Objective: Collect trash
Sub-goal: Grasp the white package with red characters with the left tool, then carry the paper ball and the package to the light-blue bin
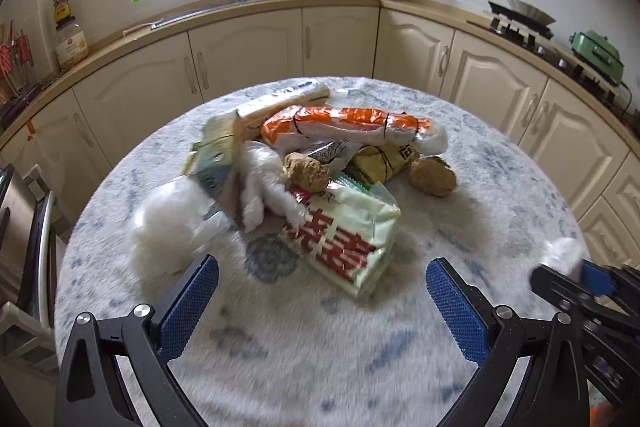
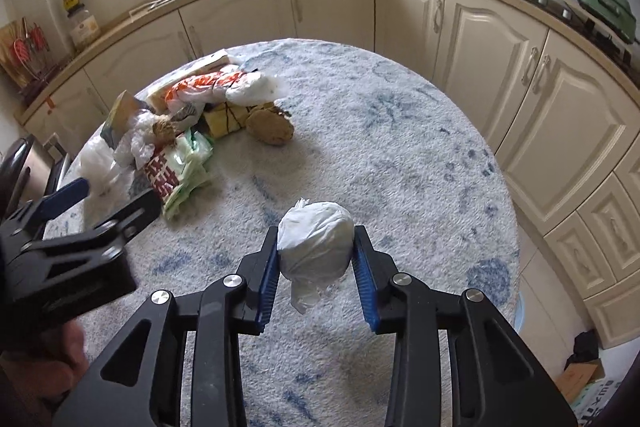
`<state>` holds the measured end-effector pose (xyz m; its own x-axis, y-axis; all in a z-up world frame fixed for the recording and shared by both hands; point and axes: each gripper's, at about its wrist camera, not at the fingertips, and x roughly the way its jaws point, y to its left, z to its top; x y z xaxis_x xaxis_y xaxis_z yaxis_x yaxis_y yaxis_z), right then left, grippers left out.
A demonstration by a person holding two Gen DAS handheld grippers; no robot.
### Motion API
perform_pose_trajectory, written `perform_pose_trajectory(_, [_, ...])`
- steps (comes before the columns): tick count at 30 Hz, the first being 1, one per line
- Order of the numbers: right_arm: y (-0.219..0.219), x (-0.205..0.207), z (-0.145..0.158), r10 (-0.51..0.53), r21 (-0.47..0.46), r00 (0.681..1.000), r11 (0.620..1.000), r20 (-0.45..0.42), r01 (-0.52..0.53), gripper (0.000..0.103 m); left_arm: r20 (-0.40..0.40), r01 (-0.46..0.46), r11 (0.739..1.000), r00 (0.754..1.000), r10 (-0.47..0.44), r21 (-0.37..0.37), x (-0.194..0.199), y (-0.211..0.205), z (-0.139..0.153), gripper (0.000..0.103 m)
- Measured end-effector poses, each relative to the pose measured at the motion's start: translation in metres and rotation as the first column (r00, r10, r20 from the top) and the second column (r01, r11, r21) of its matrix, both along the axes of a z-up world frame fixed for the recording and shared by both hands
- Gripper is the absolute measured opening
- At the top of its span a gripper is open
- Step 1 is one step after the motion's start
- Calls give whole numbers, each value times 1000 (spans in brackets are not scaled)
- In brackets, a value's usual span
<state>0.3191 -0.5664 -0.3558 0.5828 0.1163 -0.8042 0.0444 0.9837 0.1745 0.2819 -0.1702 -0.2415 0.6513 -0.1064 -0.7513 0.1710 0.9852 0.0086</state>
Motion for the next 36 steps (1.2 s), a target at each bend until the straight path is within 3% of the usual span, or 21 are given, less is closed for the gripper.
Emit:
perform_pose_trajectory(4, [-8,4,1,-10,7,1000,1000,4,10,35,-80,-16,999,997,18,32,35,-4,-25,102])
perform_pose_trajectory(6, [-10,6,1,-13,10,1000,1000,6,13,35,-115,-25,1000,993,25,-3,48,1,-30,102])
perform_pose_trajectory(10, [-15,8,-1,-22,21,1000,1000,3,22,35,-88,16,999,996,-19,-39,55,2,-26,77])
perform_pose_trajectory(16, [-18,1,1,-29,31,1000,999,10,28,35,-97,27,996,995,-35,-85,47,11,-26,75])
perform_pose_trajectory(21, [-22,-11,10,-38,31,999,999,31,37,35,-92,43,992,994,-54,-117,18,23,-15,75])
perform_pose_trajectory(29, [-30,-35,34,-54,31,995,998,89,51,35,16,89,991,996,-88,-101,-40,16,27,75])
perform_pose_trajectory(36, [-43,-57,60,-71,42,985,997,156,65,35,135,144,986,982,-132,-86,-81,-4,76,75])
